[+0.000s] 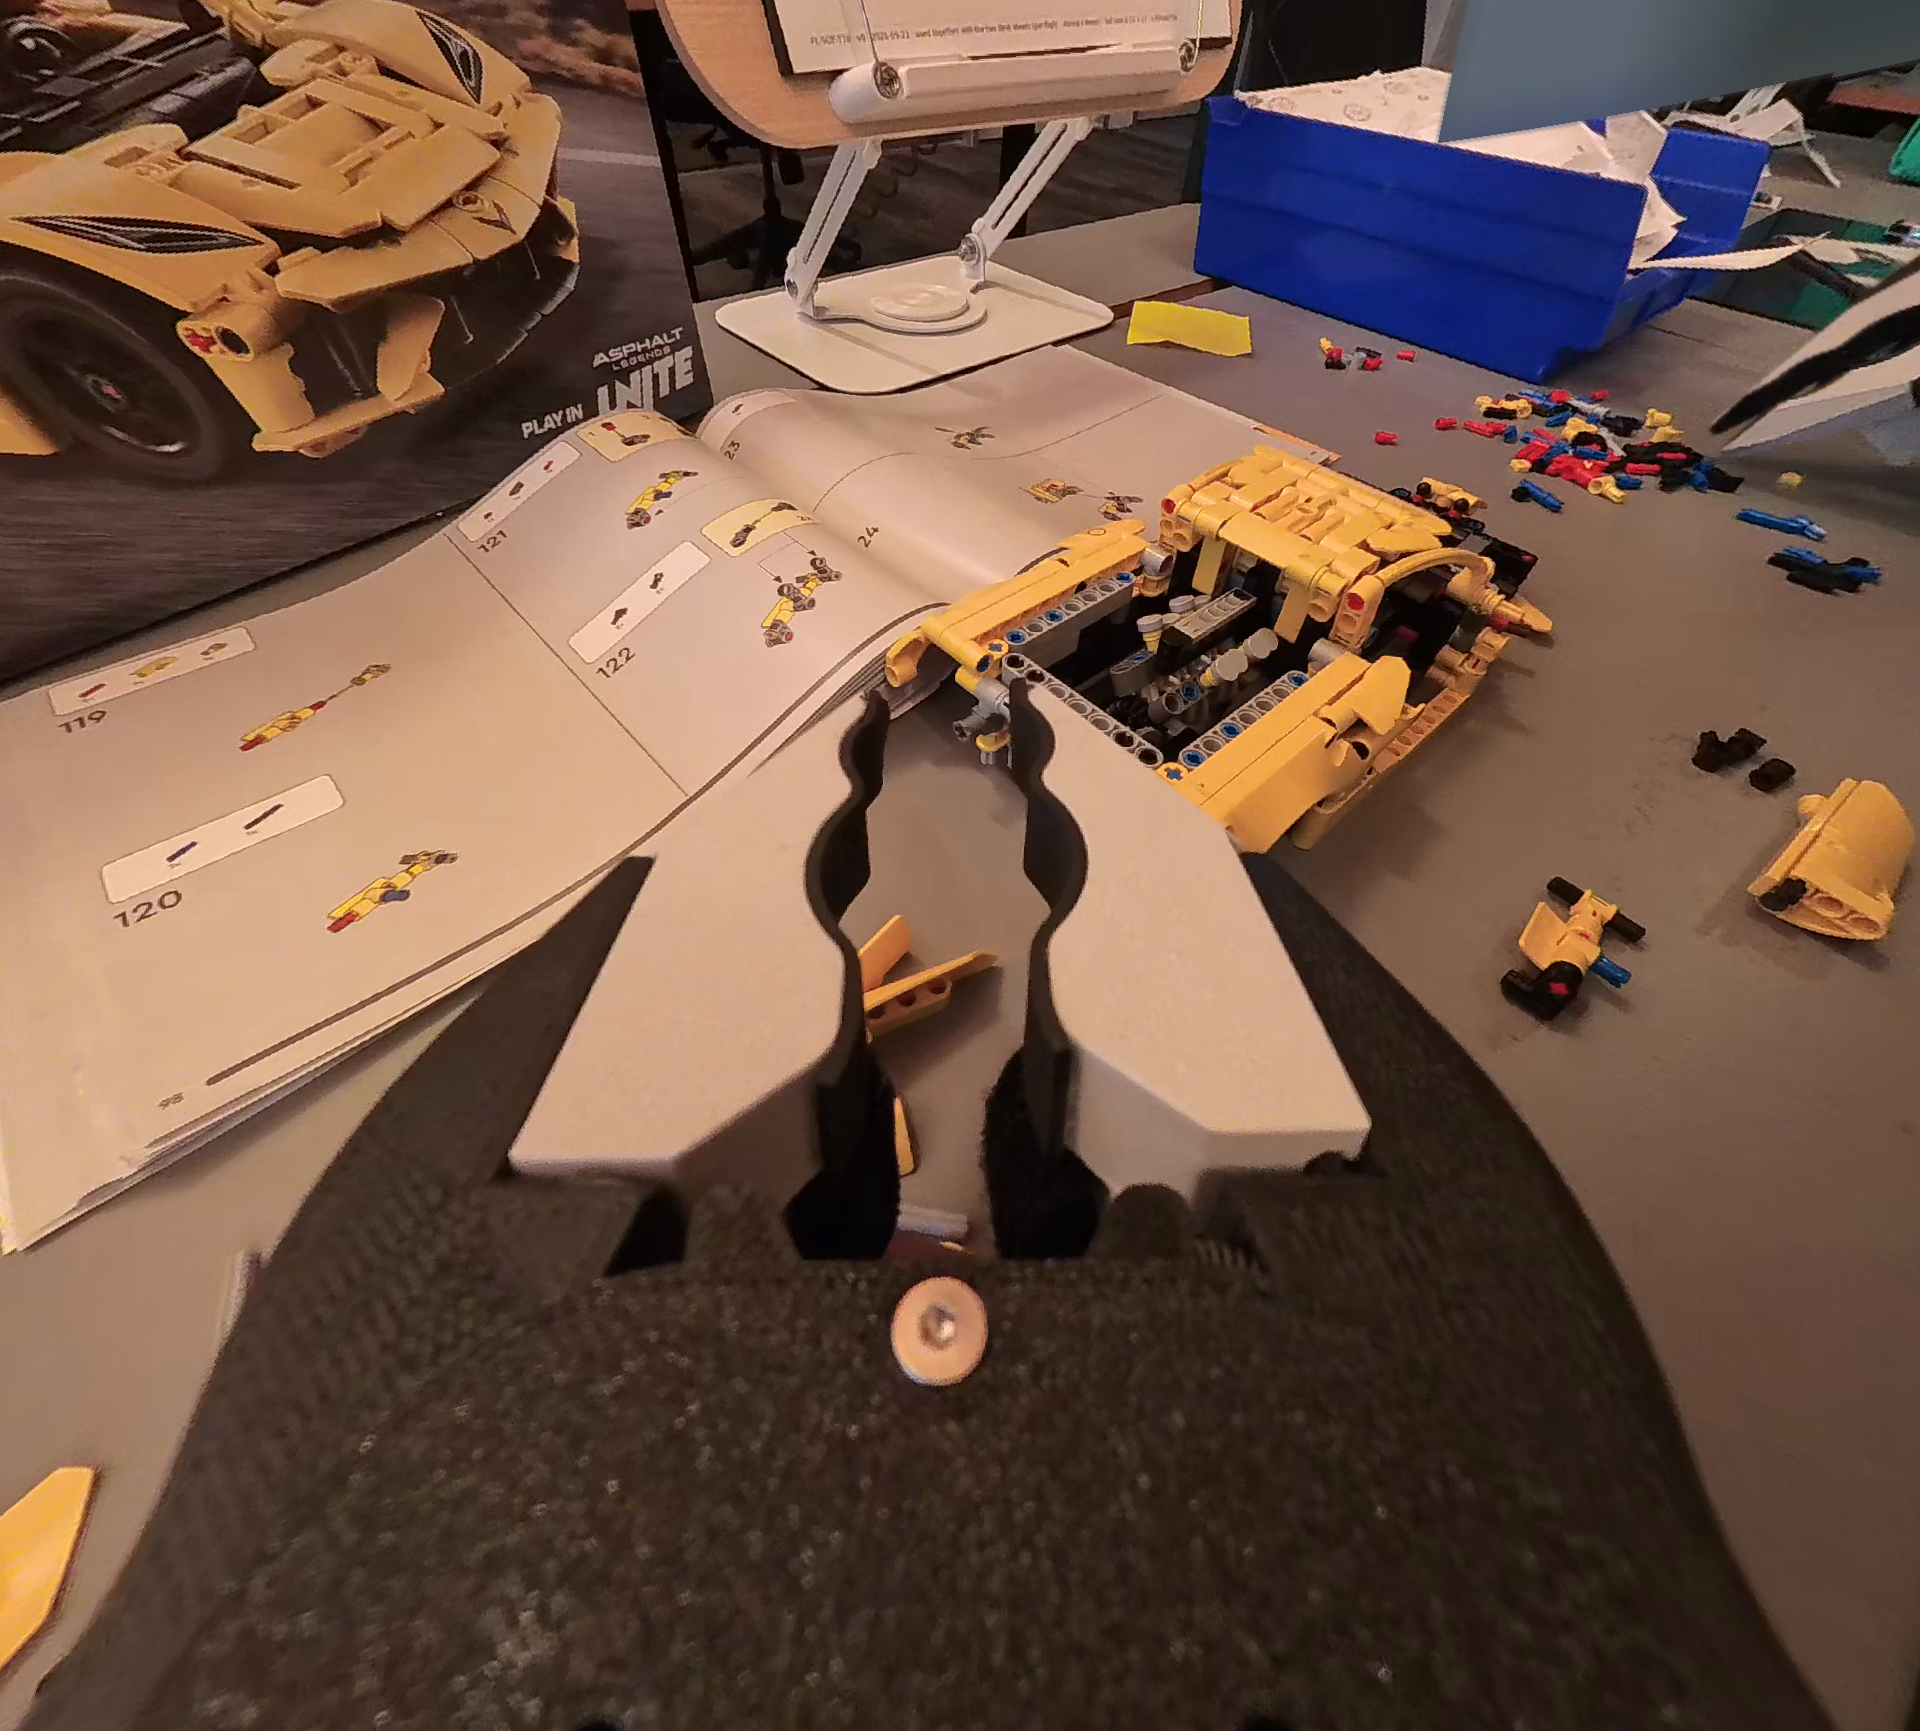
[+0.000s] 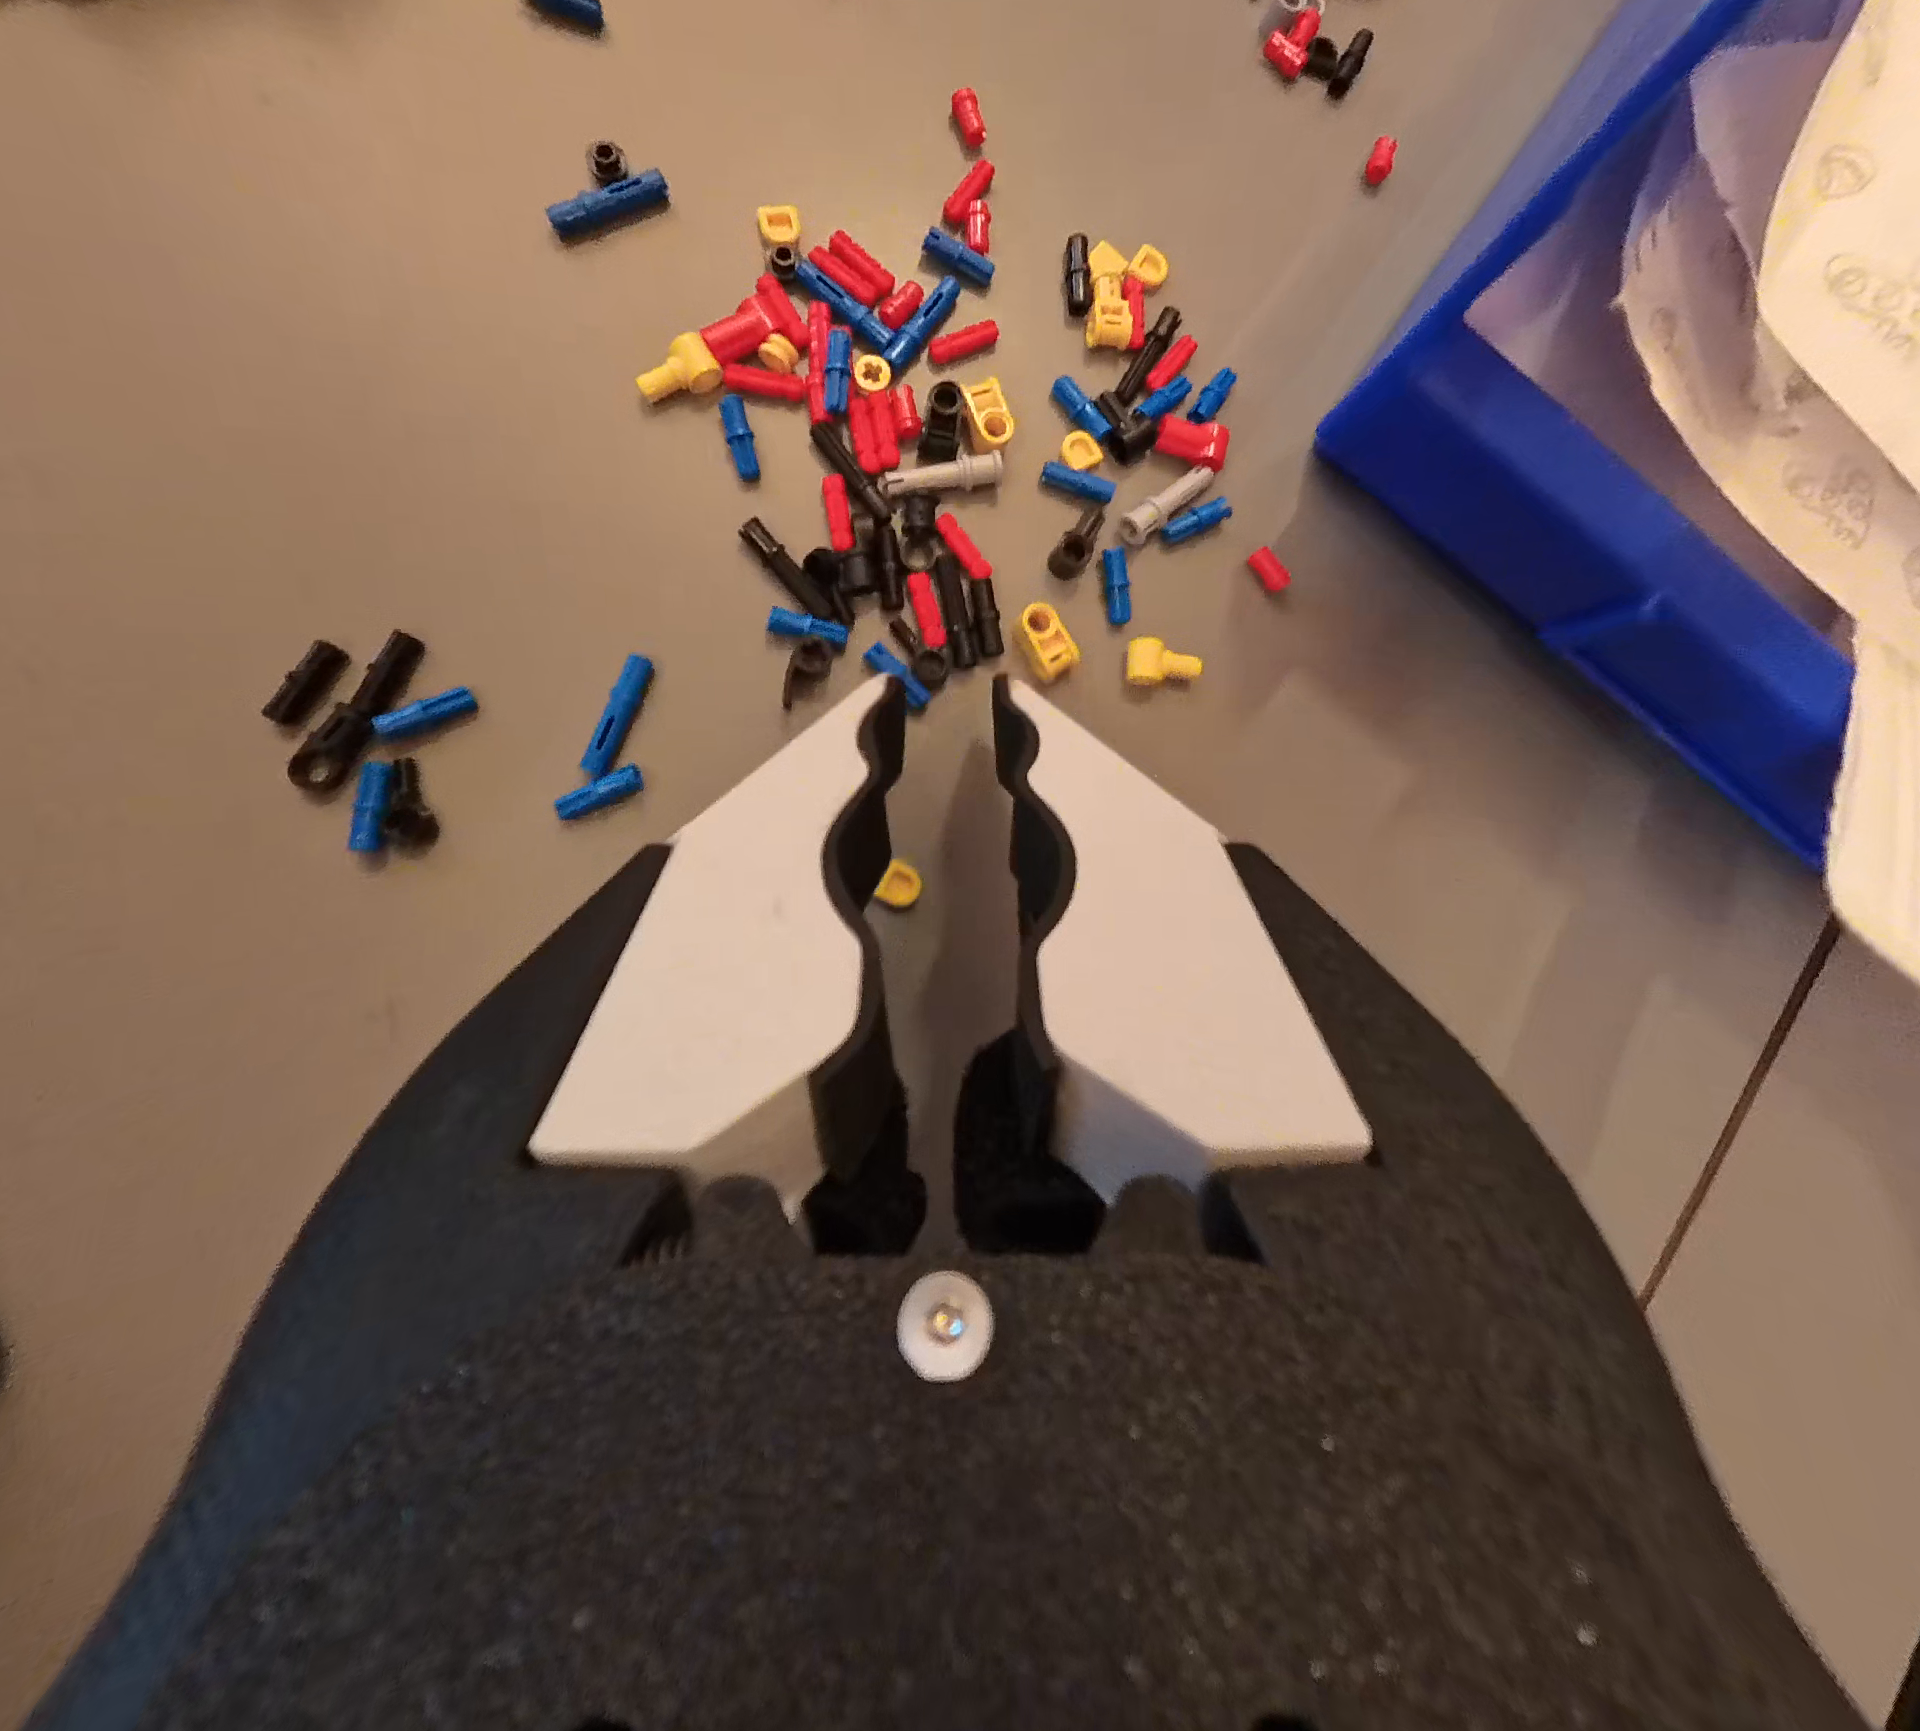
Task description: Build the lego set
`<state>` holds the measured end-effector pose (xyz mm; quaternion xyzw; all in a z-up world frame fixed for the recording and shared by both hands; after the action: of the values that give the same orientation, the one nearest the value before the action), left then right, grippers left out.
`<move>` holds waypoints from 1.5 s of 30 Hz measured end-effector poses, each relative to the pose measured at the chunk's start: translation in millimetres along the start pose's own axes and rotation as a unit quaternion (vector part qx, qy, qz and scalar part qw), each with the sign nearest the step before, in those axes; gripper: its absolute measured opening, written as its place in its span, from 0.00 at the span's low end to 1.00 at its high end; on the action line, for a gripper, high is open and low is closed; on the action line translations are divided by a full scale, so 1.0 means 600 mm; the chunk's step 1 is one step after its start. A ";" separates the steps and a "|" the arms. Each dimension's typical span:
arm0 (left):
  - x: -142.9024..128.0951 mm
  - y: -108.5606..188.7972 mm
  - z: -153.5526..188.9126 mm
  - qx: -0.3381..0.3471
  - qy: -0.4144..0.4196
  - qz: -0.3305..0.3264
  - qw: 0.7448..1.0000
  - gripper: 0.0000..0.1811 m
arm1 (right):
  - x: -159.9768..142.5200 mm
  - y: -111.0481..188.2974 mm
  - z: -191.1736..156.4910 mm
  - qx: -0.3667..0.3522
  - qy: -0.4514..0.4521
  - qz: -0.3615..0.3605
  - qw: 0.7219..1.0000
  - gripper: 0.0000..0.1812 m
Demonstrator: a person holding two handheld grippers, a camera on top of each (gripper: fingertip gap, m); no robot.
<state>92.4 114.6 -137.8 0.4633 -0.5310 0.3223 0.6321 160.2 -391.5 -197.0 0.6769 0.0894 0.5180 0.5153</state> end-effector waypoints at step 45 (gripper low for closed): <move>-0.001 0.000 0.000 0.001 -0.002 -0.001 1.000 0.13 | 0.017 -0.007 -0.009 0.022 -0.003 0.017 1.000 0.07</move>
<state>92.6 114.6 -138.2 0.4652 -0.5316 0.3218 0.6304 162.3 -379.6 -194.6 0.6906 0.0875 0.5231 0.4917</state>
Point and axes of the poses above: each gripper's, where its closed fingertips meet, y back along the fingers, x out of its top, z = x × y across the jaws, the point moved 3 cm from there along y, back along the fingers, and after that the axes turned 8 degrees about x, right-handed, at the moved point
